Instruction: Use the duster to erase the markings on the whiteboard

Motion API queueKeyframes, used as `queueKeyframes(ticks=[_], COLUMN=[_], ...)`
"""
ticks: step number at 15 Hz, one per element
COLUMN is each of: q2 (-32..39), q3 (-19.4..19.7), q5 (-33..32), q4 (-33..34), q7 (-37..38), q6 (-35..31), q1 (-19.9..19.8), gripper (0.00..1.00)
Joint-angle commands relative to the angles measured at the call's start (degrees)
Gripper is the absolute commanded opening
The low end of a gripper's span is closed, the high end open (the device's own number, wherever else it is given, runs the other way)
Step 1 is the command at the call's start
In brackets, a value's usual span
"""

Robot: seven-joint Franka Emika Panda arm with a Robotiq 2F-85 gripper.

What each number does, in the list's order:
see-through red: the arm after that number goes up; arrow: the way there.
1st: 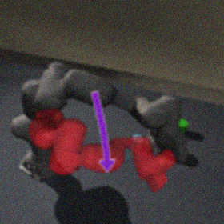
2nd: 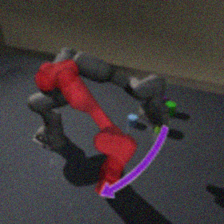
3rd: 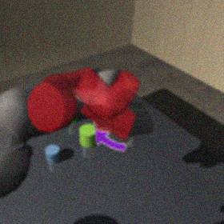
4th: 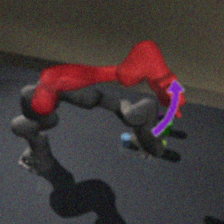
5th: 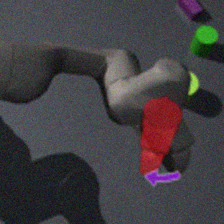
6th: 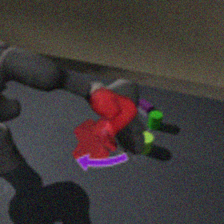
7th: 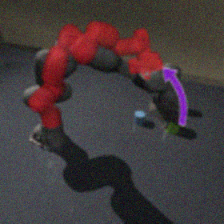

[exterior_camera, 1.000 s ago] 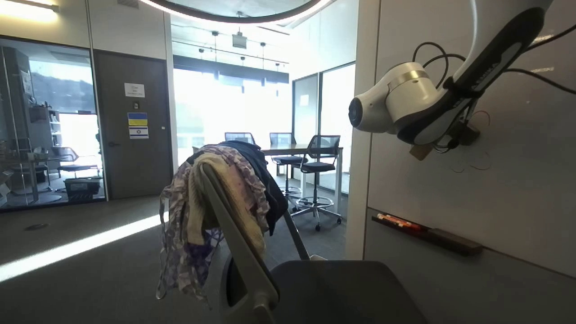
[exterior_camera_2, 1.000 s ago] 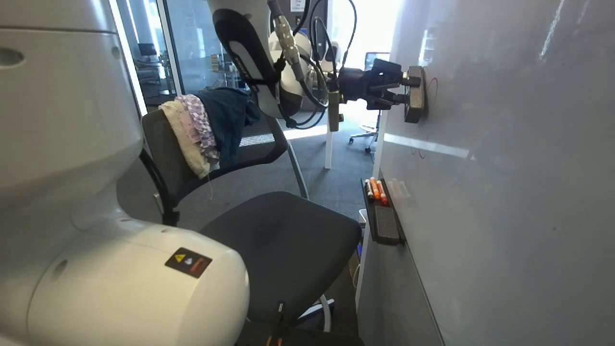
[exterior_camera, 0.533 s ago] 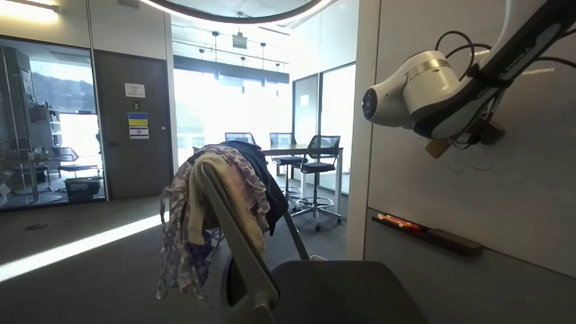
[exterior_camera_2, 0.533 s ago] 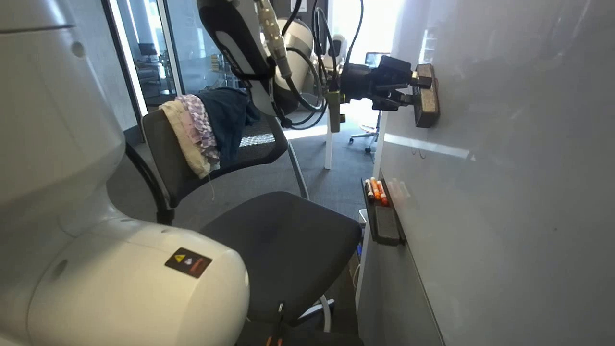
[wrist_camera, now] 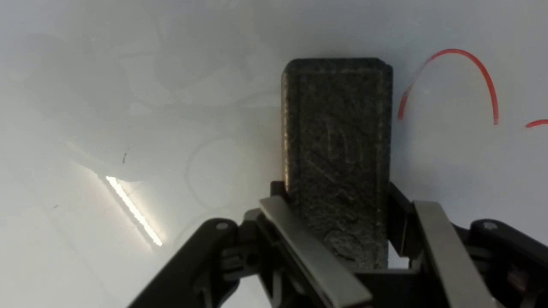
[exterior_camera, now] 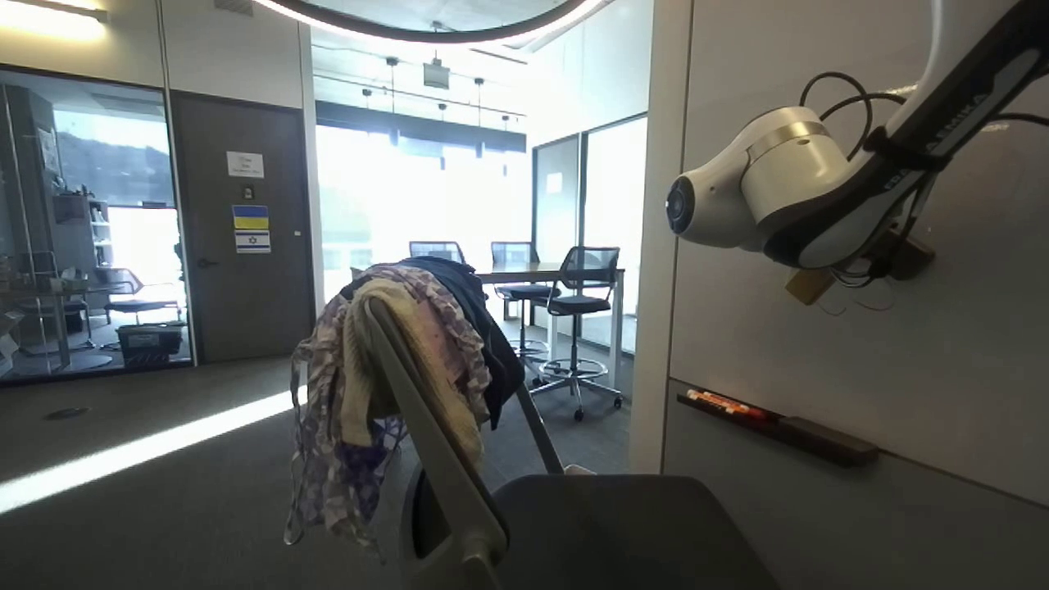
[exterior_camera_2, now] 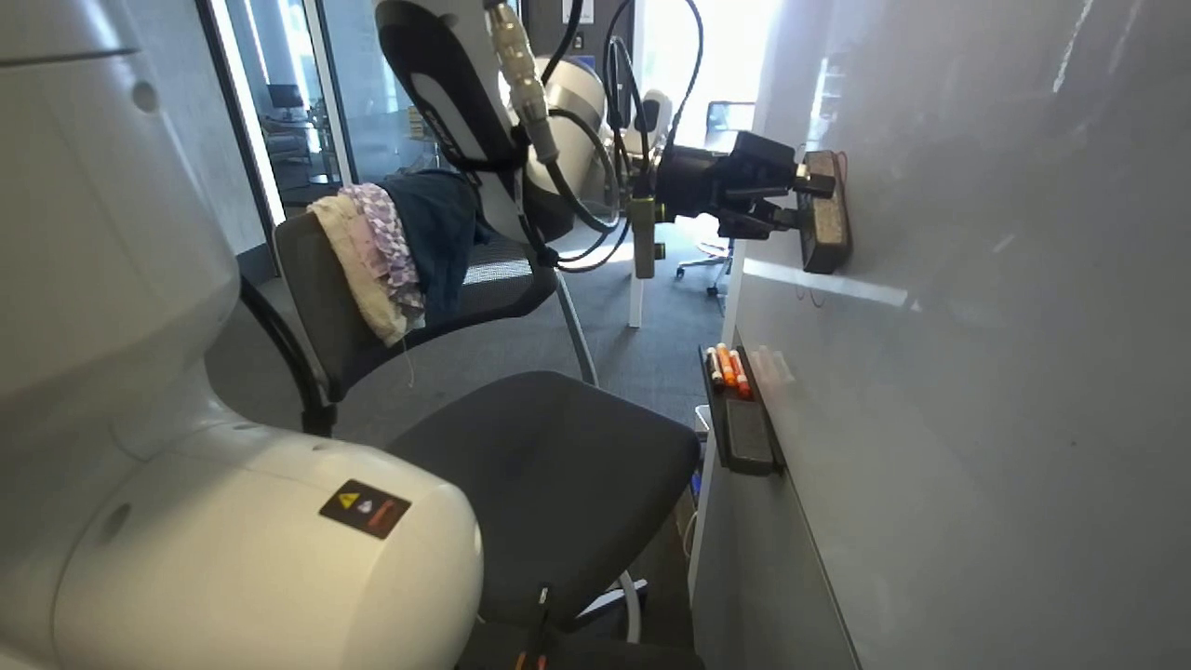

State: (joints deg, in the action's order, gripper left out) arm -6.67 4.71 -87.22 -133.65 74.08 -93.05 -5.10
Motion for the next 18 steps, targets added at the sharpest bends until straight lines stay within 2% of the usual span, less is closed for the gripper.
queueKeyframes(ticks=[1,5,7,16,18], q2=[0.3,-1.2,-3.9,-9.7,-6.0], q3=[0.4,-1.2,-1.9,-3.1,-2.4], q5=[0.3,0.7,2.4,19.2,20.6], q4=[2.5,2.2,0.7,-3.5,-4.5], q7=[-2.1,-6.4,-11.0,-26.8,-27.3], q6=[0.5,-2.6,-8.0,-26.7,-33.8], q1=[0.2,2.1,3.5,7.8,7.3], gripper=[0.31,0.31,0.31,0.31,0.31])
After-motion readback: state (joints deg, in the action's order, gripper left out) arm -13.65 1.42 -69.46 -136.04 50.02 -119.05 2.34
